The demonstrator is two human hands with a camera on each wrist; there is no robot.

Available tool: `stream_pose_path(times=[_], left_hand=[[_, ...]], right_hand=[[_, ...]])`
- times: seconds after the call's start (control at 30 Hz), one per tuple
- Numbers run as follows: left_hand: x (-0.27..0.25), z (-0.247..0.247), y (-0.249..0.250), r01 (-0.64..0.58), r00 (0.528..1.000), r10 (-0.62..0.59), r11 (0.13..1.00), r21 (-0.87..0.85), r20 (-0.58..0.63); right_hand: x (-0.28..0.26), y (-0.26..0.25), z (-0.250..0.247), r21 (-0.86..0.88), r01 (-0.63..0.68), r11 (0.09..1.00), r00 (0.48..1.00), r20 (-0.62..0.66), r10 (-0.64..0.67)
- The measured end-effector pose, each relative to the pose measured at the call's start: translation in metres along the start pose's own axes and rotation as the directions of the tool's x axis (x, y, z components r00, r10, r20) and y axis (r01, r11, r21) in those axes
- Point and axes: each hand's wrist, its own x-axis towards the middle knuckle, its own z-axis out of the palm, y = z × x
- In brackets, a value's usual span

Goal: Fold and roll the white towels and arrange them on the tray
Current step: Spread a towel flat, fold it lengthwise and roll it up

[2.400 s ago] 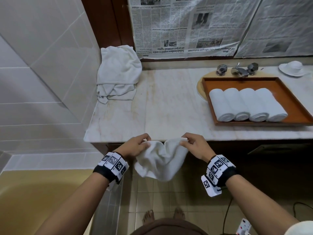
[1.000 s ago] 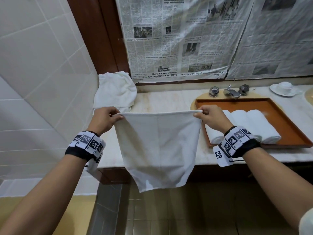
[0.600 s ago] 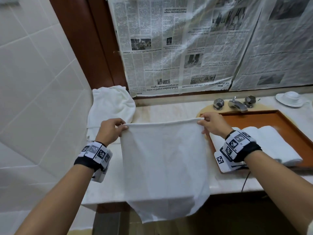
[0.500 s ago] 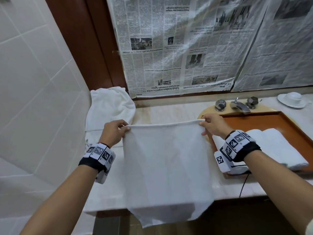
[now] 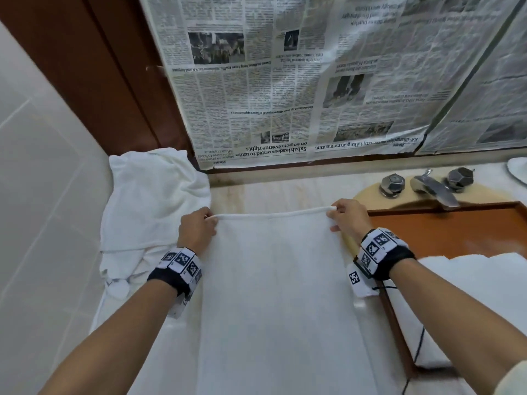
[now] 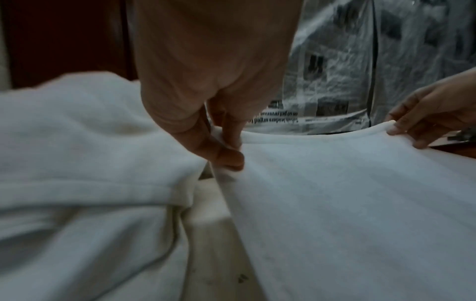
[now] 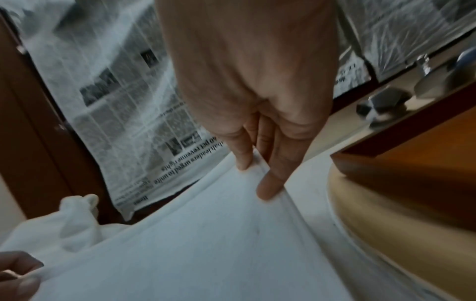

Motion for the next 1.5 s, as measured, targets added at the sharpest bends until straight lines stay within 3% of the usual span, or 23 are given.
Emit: stream_pose_path(times=[0.17,0.33,0.43,0.5,0.6,0.67,0.77,0.9,1.0,1.1,1.2,1.3,1.5], left_hand=[[0.060,0.048,-0.007,0.026,1.000,-0.024,0.975,0.219,-0.014],[0.087,0.068,-0.015,0.017,0.999,-0.008,0.966,0.259,-0.037],[0.075,0.069,-0.025,-0.047,0.996,0.065,0.970,0.237,-0.067],[0.043,0.080,-0.031,-0.158,0.984,0.172,0.960,0.233,-0.039],[0.000,0.107,-0.023,-0.285,0.954,0.240,0.912,0.295,0.179],[-0.005,0.126,-0.013,-0.242,0.956,0.147,0.886,0.396,0.256],[-0.004,0.134,-0.007,-0.193,0.957,0.048,0.841,0.505,0.286],[0.000,0.118,-0.014,-0.158,0.955,-0.006,0.834,0.528,0.296],[0.002,0.114,-0.003,-0.147,0.952,-0.023,0.842,0.519,0.306],[0.003,0.124,0.027,-0.269,0.943,0.125,0.830,0.489,0.307],[0.007,0.153,0.068,-0.476,0.832,0.342,0.844,0.245,0.437],[0.012,0.188,0.111,-0.561,0.728,0.395,0.813,0.157,0.560],[0.028,0.229,0.145,-0.585,0.679,0.347,0.788,0.192,0.647]], right_hand=[[0.067,0.007,0.029,-0.092,-0.025,0.995,1.000,-0.002,0.025],[0.102,0.014,0.047,-0.202,-0.002,0.979,1.000,-0.012,0.000],[0.078,0.016,0.055,-0.311,0.205,0.928,0.978,0.036,-0.204],[0.042,0.021,0.071,-0.333,0.336,0.881,0.942,0.120,-0.314],[-0.004,0.028,0.109,-0.481,0.485,0.730,0.870,0.345,-0.351],[-0.011,0.026,0.130,-0.549,0.547,0.632,0.831,0.448,-0.329],[0.001,0.030,0.134,-0.647,0.479,0.593,0.869,0.446,-0.214],[0.010,0.046,0.092,-0.726,0.252,0.639,0.957,0.286,-0.053],[-0.003,0.057,0.067,-0.705,0.192,0.683,0.980,0.176,-0.093],[-0.031,0.057,0.064,-0.608,0.174,0.775,0.978,0.017,-0.207],[-0.056,0.062,0.063,-0.566,0.043,0.823,0.986,-0.108,-0.126],[-0.064,0.069,0.060,-0.548,-0.071,0.834,0.991,-0.135,-0.005],[-0.058,0.074,0.060,-0.483,-0.098,0.870,0.988,-0.151,0.027]])
